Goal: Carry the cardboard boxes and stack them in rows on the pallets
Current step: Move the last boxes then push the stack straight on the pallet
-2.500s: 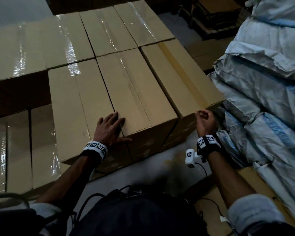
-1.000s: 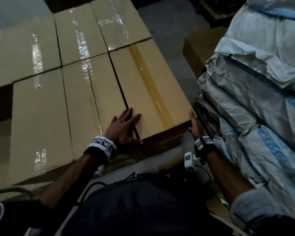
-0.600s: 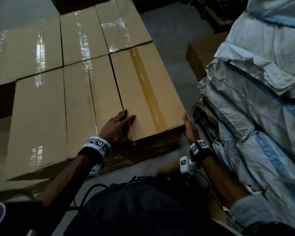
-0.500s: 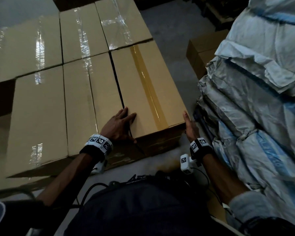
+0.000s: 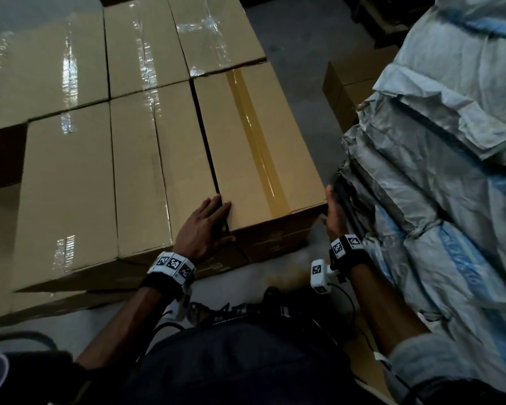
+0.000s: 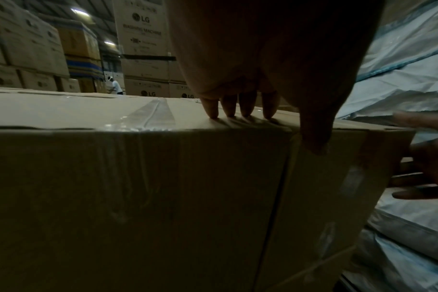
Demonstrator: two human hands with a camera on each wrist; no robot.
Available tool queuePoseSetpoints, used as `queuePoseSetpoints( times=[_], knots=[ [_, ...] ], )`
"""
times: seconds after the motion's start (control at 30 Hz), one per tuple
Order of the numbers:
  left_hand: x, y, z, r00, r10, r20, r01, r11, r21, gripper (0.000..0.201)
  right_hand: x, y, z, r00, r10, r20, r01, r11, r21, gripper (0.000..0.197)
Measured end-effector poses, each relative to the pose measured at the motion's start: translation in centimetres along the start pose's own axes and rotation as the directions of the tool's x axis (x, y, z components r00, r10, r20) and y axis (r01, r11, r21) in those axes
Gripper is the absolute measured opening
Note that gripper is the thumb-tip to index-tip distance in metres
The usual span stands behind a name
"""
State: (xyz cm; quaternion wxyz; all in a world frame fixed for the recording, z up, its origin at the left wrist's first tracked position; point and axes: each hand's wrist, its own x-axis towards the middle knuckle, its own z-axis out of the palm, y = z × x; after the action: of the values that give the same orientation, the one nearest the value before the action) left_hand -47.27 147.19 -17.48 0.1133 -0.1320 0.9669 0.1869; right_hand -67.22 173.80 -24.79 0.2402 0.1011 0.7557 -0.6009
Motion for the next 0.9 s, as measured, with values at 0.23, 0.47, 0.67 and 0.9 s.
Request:
queuePoseSetpoints(
  times=[0.23,0.47,0.67,0.9],
  knots=[
    [-3.8,-2.1,-2.8,0.994,-0.102,-0.035,0.092,0.971,-0.222,0.066,-3.2,-6.6,1.6,0.862,-0.359,-0.358,0.354,0.932,-0.083,0.062],
    [-9.6,-6.7,-6.5,0.938,-0.314,-0.145,0.217,0.861,-0.46,0.056,-13.1,-10.1,13.4,0.732,-0.67,0.121,0.677,0.696,-0.241,0.035],
    [-17.0,-14.2,-8.1,0.879,-0.394,-0.268,0.196,0.812,-0.55,0.071,-23.3,-6.8,26.0,0.529,-0.634,0.565,0.825,0.541,-0.165,0.029],
    [-34.2,-28.8,-7.9,0.751,-0.569,-0.335,0.233,0.704,-0.671,0.054,-35.5,-2.5,44.2,0.369,-0.565,0.737,0.863,0.504,-0.046,0.027]
  ],
)
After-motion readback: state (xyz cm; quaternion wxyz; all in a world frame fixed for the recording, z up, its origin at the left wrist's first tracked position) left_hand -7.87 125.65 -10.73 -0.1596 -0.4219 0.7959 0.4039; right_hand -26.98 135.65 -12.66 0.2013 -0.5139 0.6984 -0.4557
